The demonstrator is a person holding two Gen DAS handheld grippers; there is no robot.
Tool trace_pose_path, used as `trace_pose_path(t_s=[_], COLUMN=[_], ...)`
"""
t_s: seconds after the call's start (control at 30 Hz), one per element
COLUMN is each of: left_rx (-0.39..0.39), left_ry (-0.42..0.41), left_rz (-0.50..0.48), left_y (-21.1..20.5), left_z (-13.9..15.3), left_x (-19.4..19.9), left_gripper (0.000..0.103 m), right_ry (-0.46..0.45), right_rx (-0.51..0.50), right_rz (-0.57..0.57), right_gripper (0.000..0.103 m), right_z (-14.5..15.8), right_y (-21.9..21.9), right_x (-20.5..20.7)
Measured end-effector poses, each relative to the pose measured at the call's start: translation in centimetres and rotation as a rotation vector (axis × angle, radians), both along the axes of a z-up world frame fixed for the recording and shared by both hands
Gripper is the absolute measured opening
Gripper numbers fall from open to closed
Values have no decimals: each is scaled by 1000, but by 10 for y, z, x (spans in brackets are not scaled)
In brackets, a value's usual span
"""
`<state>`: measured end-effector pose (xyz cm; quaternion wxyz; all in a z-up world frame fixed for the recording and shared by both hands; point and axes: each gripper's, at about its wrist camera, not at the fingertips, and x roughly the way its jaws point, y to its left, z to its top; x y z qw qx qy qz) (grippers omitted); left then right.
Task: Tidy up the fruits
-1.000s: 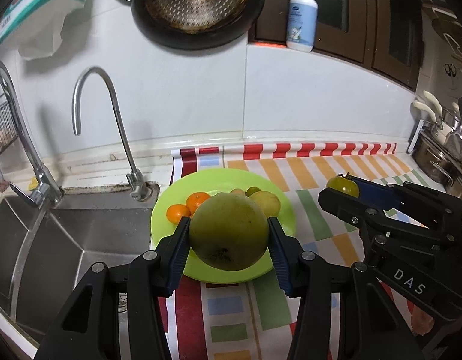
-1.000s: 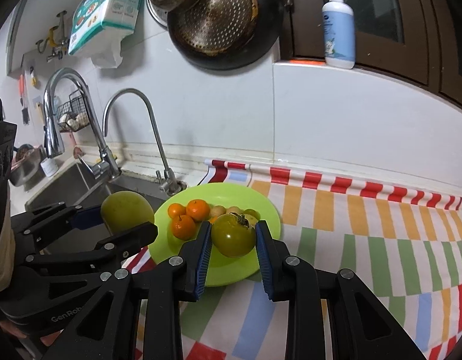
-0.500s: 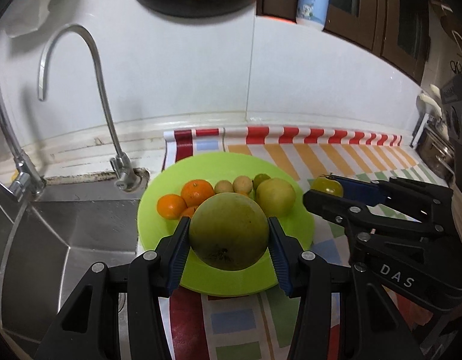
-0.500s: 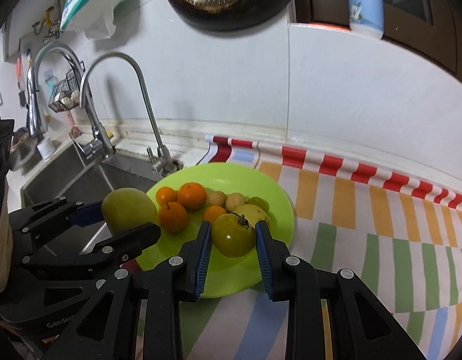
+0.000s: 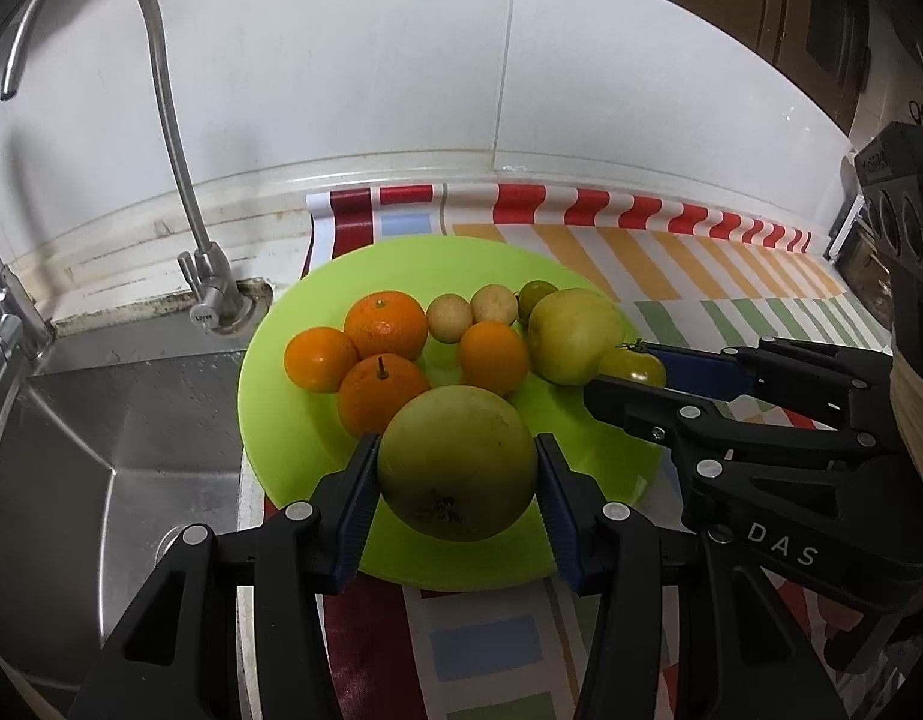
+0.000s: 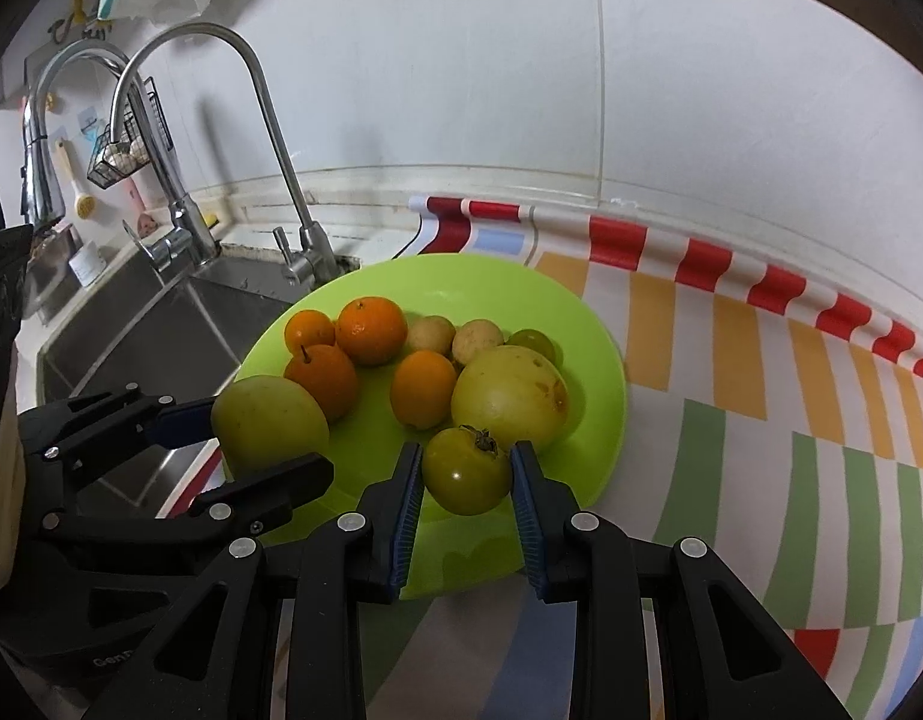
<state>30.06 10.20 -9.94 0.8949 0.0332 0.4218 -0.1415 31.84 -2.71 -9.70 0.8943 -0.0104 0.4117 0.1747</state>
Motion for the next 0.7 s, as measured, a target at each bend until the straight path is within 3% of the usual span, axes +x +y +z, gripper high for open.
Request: trace_pose_path(t_s=[0.2,0.3,0.6,0.7], left_rx=[22,34,32,31], left_ry=[-39,-69,-150,-170], left_rz=[-9,14,106,100], left_y=[2,5,18,19], left_z=[8,17,44,52], left_x=[-3,-6,-35,-46], left_gripper=[54,58,60,63], right_ry=[11,-9,-73,-97], right_rx=[8,1,-1,31], right_rz=[12,-10,-93,-134], right_gripper=[32,40,40,49], right_z=[-5,-1,22,33], right_y=[3,2,-10,-15], right_x=[5,3,-26,-42])
